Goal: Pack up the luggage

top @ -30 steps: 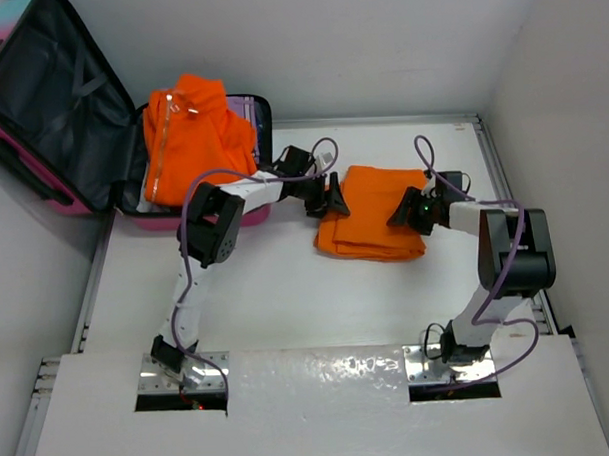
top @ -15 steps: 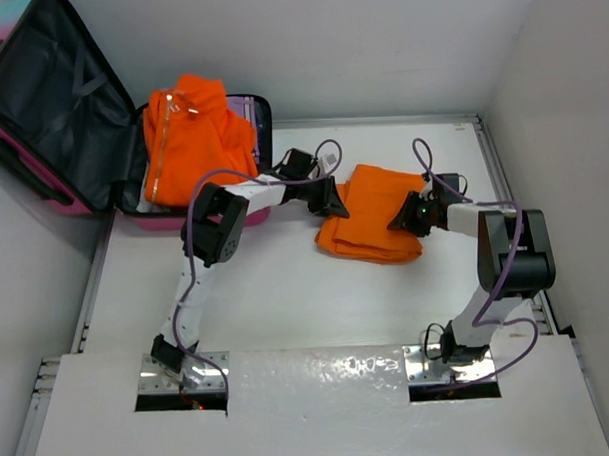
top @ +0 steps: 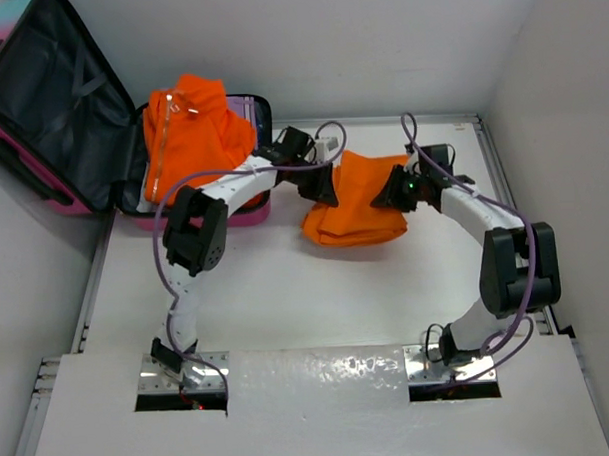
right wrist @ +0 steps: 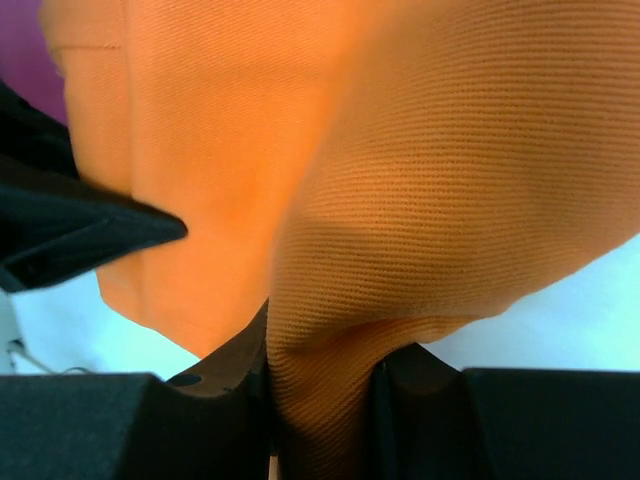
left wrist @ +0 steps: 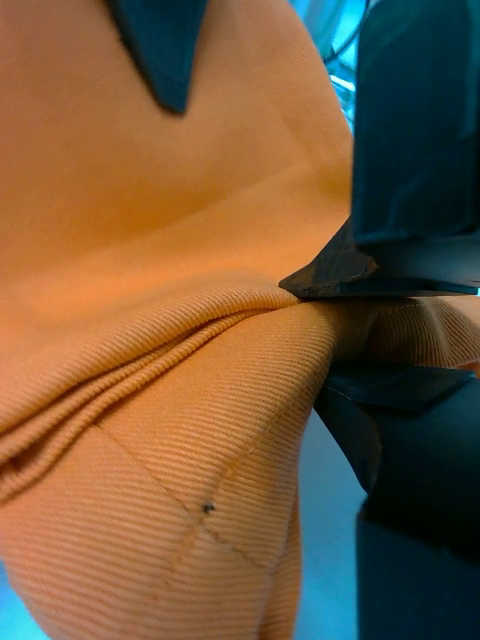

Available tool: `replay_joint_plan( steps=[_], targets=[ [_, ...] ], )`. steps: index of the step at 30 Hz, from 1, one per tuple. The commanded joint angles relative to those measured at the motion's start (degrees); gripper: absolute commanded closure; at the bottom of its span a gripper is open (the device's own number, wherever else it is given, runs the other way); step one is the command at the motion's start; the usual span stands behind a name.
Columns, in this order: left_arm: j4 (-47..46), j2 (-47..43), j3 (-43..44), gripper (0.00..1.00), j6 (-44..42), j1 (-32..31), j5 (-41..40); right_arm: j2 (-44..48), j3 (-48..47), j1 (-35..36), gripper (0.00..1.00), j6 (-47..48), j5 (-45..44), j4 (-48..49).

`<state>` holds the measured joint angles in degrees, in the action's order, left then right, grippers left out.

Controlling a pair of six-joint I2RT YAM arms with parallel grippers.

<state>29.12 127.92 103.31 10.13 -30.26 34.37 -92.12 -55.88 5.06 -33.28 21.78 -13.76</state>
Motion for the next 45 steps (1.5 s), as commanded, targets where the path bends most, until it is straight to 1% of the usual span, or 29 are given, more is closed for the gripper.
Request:
replay_joint_plan(
  steps=[1, 5, 6, 7, 8, 9, 10, 11, 12, 13, 15, 16, 18, 19, 20, 21, 23, 26, 27, 28, 29, 34, 36, 37, 40, 41, 43, 44, 45],
  targets=[
    [3.7, -10.8, 4.4, 1.00, -8.3, 2.4, -0.2, 2.6, -10.6, 3.5, 1.00, -2.9, 3.6, 3.3],
    [8.7, -15.9, 8.4, 1.00, -13.6, 7.4, -4.0, -3.1, -25.9, 10.1, 1.00, -5.2, 3.3, 3.4],
    [10.8, -17.9, 10.7, 1.00, -14.6, 8.7, -6.0, -7.6, -29.9, 13.0, 1.00, -5.7, 3.2, 3.1],
    [12.0, -18.6, 11.9, 1.00, -15.9, 11.8, -6.7, -10.2, -38.9, 14.4, 1.00, -6.7, 3.3, 2.5],
    [13.2, -19.3, 13.3, 1.00, -16.4, 13.5, -7.5, -13.1, -43.9, 15.9, 1.00, -7.4, 3.3, 2.1],
    [15.4, -20.6, 15.8, 1.00, -16.9, 15.3, -8.4, -19.4, -48.8, 18.5, 1.00, -8.2, 3.2, 1.9],
    [16.3, -21.3, 16.8, 1.00, -17.5, 19.0, -8.8, -22.7, -59.1, 19.7, 1.00, -10.9, 3.1, 2.3],
    [16.9, -22.0, 17.6, 1.00, -17.7, 21.1, -9.2, -26.2, -64.3, 20.9, 1.00, -12.8, 2.8, 3.6],
    [17.5, -23.6, 18.4, 1.00, -18.0, 23.1, -10.3, -33.1, -68.8, 22.9, 1.00, -15.1, 2.5, 5.3],
    [17.6, -24.4, 18.5, 1.00, -19.1, 27.0, -10.8, -36.2, -75.5, 23.8, 1.00, -20.7, 1.9, 12.4],
    [16.9, -26.2, 17.9, 1.00, -20.2, 30.5, -13.4, -43.5, -78.8, 26.2, 1.00, -29.7, -3.9, 20.5],
    [16.9, -26.3, 17.7, 1.00, -21.2, 34.4, -14.3, -45.6, -80.0, 27.9, 1.00, -31.0, -6.9, 25.1],
    [17.7, -25.1, 17.5, 1.00, -22.3, 37.4, -14.9, -49.7, -84.4, 29.6, 0.98, -30.5, -15.6, 25.9],
    [17.8, -24.5, 16.9, 1.00, -23.3, 39.9, -15.2, -52.3, -84.6, 30.3, 0.87, -30.4, -18.3, 26.7],
    [16.6, -23.4, 14.6, 1.00, -23.6, 41.2, -15.9, -53.1, -83.9, 31.2, 0.82, -30.7, -21.4, 28.0],
    [15.7, -22.8, 13.1, 1.00, -23.8, 43.4, -16.1, -54.5, -82.3, 31.4, 0.68, -31.0, -21.8, 29.7],
    [12.8, -20.8, 9.8, 1.00, -24.5, 44.7, -17.0, -56.2, -83.2, 31.5, 0.49, -31.1, -23.5, 28.6],
    [10.8, -16.9, 9.7, 1.00, -23.3, 47.4, -18.4, -57.6, -82.1, 30.5, 0.30, -30.4, -23.7, 27.4],
    [10.7, -15.9, 10.2, 1.00, -21.7, 48.1, -18.5, -56.9, -81.5, 30.2, 0.13, -30.1, -23.4, 26.0],
    [10.5, -14.6, 10.9, 1.00, -21.2, 48.5, -18.5, -56.3, -81.0, 29.1, 0.03, -29.7, -22.6, 25.7],
    [9.9, -14.2, 10.6, 1.00, -20.7, 48.9, -18.6, -54.6, -79.4, 28.1, 0.01, -28.9, -22.0, 24.8],
    [8.5, -14.6, 9.8, 1.00, -19.2, 48.9, -19.7, -47.1, -73.3, 26.4, 0.01, -21.6, -19.1, 22.2],
    [8.7, -14.5, 10.2, 0.96, -18.9, 48.9, -20.7, -44.8, -72.1, 26.1, 0.01, -20.0, -18.4, 20.9],
    [9.2, -14.6, 10.4, 0.89, -19.1, 48.9, -21.1, -42.6, -70.4, 25.7, 0.01, -18.8, -17.7, 20.2],
    [9.4, -15.5, 10.2, 0.77, -19.1, 48.9, -21.6, -39.9, -67.7, 25.6, 0.01, -16.7, -18.7, 18.2],
    [9.4, -15.7, 10.2, 0.69, -19.2, 48.9, -21.6, -38.9, -66.0, 25.7, 0.01, -15.9, -19.4, 15.8],
    [8.9, -16.6, 10.4, 0.59, -19.3, 48.9, -21.7, -38.7, -64.6, 25.7, 0.01, -15.7, -20.2, 13.9],
    [8.8, -17.0, 10.6, 0.51, -19.4, 48.9, -21.7, -38.6, -63.4, 25.9, 0.01, -15.5, -20.9, 10.9],
    [8.5, -17.3, 10.8, 0.47, -19.4, 48.9, -21.6, -38.5, -62.6, 25.8, 0.04, -15.5, -21.1, 10.0]
  ],
)
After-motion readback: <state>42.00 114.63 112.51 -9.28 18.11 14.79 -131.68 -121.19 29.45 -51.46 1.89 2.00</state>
